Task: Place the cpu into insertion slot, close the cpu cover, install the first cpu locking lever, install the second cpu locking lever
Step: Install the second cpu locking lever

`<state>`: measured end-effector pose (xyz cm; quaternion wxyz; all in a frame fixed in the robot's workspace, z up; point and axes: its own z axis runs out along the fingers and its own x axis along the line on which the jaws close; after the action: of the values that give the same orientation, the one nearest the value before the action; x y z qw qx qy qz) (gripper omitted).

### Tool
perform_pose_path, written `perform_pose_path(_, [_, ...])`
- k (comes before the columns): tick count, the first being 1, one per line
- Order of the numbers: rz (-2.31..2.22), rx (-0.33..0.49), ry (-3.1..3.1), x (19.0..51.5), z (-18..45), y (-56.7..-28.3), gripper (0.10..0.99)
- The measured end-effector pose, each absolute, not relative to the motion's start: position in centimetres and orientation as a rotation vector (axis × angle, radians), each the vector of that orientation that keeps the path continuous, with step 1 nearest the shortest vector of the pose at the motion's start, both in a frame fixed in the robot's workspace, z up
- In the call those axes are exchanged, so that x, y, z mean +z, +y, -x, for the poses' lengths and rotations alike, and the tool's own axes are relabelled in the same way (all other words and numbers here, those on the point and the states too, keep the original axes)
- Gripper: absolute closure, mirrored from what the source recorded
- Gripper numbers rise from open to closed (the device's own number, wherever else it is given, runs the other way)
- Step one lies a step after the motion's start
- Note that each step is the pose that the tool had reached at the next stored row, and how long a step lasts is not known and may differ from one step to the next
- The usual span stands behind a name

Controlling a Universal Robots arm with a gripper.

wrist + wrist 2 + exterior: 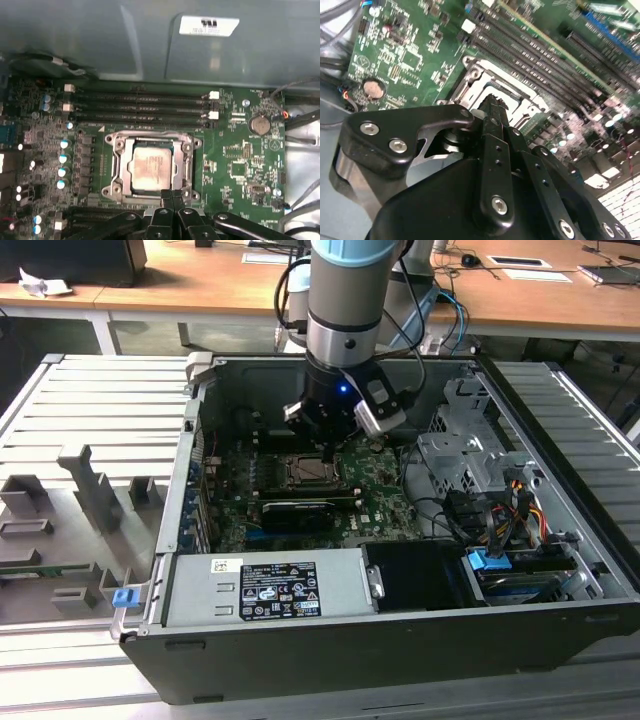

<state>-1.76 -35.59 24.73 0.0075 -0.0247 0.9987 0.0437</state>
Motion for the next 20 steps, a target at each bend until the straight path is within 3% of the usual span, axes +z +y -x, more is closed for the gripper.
perform_pose_path(20, [0.077,0.159,3.132,24.5,1.8,-37.6,0.980])
